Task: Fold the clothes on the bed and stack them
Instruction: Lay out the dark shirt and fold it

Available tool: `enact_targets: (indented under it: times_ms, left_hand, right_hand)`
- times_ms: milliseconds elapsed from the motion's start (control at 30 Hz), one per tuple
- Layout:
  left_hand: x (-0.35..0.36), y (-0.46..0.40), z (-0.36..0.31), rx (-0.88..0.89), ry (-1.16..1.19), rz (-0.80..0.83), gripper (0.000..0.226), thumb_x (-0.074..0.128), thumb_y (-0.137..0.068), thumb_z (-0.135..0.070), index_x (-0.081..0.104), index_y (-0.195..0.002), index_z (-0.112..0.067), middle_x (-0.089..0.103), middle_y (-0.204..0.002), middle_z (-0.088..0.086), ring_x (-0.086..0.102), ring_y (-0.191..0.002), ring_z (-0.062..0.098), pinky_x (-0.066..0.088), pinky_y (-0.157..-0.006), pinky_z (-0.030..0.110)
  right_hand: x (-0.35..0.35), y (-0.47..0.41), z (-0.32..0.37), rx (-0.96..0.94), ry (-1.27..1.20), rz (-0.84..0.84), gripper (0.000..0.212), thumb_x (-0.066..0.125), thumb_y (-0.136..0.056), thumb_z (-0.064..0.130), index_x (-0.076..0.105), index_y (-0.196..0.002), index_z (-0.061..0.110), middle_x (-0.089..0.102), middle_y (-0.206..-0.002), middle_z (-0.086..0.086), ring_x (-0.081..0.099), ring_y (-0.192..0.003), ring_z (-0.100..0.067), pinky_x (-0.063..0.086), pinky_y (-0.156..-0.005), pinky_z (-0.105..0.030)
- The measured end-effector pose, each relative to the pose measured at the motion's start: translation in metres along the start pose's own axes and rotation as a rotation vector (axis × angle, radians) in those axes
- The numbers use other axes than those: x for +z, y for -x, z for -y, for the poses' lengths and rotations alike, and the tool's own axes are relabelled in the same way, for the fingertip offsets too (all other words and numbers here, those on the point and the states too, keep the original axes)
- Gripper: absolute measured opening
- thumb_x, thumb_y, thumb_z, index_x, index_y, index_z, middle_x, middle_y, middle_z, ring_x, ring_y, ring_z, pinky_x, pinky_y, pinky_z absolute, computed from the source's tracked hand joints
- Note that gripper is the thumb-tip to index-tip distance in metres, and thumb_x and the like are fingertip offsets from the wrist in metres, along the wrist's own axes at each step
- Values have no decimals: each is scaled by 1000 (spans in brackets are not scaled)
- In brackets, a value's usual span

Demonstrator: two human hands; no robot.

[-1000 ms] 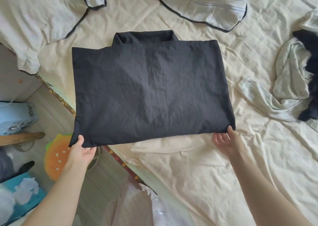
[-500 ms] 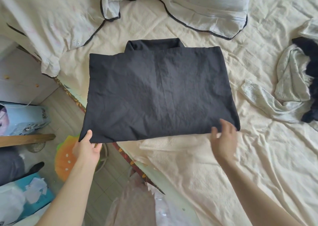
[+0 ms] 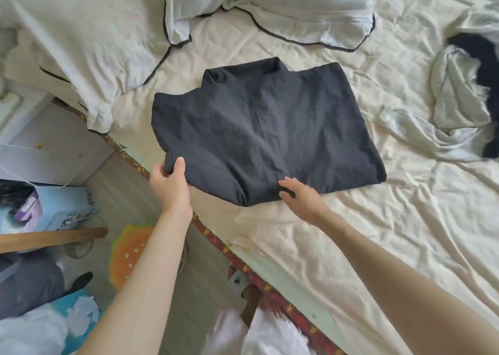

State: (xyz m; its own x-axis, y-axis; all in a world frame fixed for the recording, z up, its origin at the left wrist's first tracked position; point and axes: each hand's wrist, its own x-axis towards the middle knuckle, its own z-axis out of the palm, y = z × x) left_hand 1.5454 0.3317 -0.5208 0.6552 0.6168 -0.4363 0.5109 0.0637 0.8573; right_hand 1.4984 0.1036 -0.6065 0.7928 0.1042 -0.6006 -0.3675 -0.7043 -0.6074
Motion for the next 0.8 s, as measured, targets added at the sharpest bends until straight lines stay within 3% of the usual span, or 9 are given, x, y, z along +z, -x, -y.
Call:
enact_targets:
  times_ms: [67,133,233,367,467,567,633,700,800]
  left_hand:
    - [22,13,-14,95,-72,73,6,58,-91,-15,54,-89,-17,62,-94,2,63,-94,25,55,-85,42]
    - [52,27,-26,229,-164,154,6,58,-92,-17,52,-91,-14,60,-97,5,61,-93,24,53,-87,40]
    - [114,54,-37,439,-254,238,10,59,-90,-17,50,-87,-13,55,-80,-8,53,-74,5,45,-74,21]
    - [200,108,-22,572,-339,442,14,62,-87,-13,51,-79,-14,51,-69,-15,50,-64,-2,36,-62,4]
    - [246,144,13,581,-470,683,5,60,-91,-17,60,-95,-14,62,-86,-12,58,-80,3,38,-68,4]
    - [260,157,55,584,-781,966,34,58,-92,-21,55,-126,-18,60,-124,-1,53,-115,16,41,-94,25]
    - [250,153,79,685,-962,954,41,60,-90,-22,52,-130,-20,55,-131,-3,45,-123,18,37,-100,32]
    - [230,143,97,816,-1127,812,44,63,-87,-26,51,-129,-22,49,-133,-5,40,-125,18,30,-101,32]
    - [196,126,110,865,-1328,620,48,71,-81,-25,53,-125,-20,47,-128,2,42,-119,25,29,-98,37]
  right_hand:
    - [-13,9,6,31,-232,-45,38,43,-100,27,50,-136,19,45,-145,3,37,-136,-15,28,-105,-24]
    - [-35,14,8,84,-505,-110,33,46,-98,26,58,-128,18,56,-133,3,51,-122,-13,37,-100,-24]
    - [-80,18,-7,146,-918,-183,19,53,-95,28,64,-109,21,65,-118,0,61,-108,-13,47,-97,-31]
    - [-133,20,-54,157,-1147,-228,20,46,-99,33,61,-104,21,65,-113,-1,62,-105,-15,51,-88,-31]
    - [-156,16,-96,204,-1193,-255,29,43,-99,38,57,-113,17,64,-114,-2,63,-105,-18,51,-86,-32]
    - [-160,9,-126,269,-1195,-241,33,44,-99,42,62,-107,16,66,-108,-3,66,-98,-16,52,-79,-30]
    - [-159,4,-138,335,-1156,-243,34,47,-97,43,61,-107,14,64,-107,-5,65,-96,-17,52,-73,-28]
    - [-158,-3,-144,394,-1109,-279,33,53,-93,45,58,-104,13,60,-105,-5,64,-94,-18,53,-70,-27]
    - [-162,-15,-146,437,-1071,-363,36,60,-89,46,57,-102,12,59,-97,-5,64,-83,-18,55,-72,-29]
